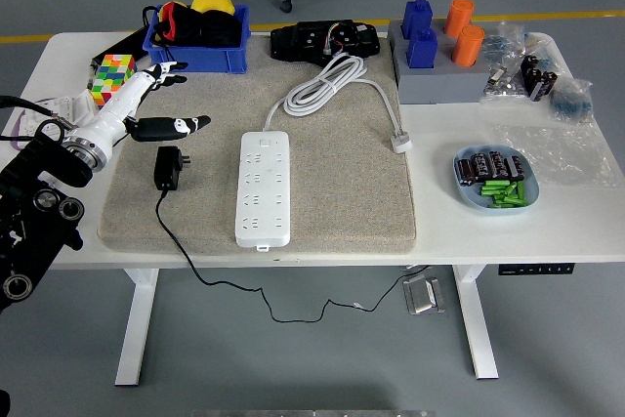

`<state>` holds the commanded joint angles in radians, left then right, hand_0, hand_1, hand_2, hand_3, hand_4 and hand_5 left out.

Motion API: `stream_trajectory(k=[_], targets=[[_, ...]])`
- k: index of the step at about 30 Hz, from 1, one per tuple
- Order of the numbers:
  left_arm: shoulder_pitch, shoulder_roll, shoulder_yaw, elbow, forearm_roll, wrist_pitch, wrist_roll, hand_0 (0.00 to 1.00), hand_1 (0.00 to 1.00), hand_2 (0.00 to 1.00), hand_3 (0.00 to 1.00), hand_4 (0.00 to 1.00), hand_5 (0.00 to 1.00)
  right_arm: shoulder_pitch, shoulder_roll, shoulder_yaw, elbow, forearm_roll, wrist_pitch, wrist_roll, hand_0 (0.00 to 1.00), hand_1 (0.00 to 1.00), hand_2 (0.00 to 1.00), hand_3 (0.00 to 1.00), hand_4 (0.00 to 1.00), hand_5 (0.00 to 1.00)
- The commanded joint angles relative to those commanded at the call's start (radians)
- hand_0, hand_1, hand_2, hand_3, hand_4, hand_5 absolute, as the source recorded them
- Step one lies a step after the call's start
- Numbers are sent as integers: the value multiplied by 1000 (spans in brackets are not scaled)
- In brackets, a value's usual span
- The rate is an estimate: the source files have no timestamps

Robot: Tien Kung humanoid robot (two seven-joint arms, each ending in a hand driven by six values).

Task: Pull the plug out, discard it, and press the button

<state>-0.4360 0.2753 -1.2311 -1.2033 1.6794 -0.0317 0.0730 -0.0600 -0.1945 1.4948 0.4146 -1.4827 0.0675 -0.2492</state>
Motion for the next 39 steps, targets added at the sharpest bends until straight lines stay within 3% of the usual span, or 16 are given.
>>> stream_trajectory(k=[39], targets=[[-8, 0, 15, -9, -5, -2, 1, 904, 887, 833, 888, 837, 200, 2, 1, 5, -1, -1, 1, 0, 767, 729, 724, 713, 883, 658]])
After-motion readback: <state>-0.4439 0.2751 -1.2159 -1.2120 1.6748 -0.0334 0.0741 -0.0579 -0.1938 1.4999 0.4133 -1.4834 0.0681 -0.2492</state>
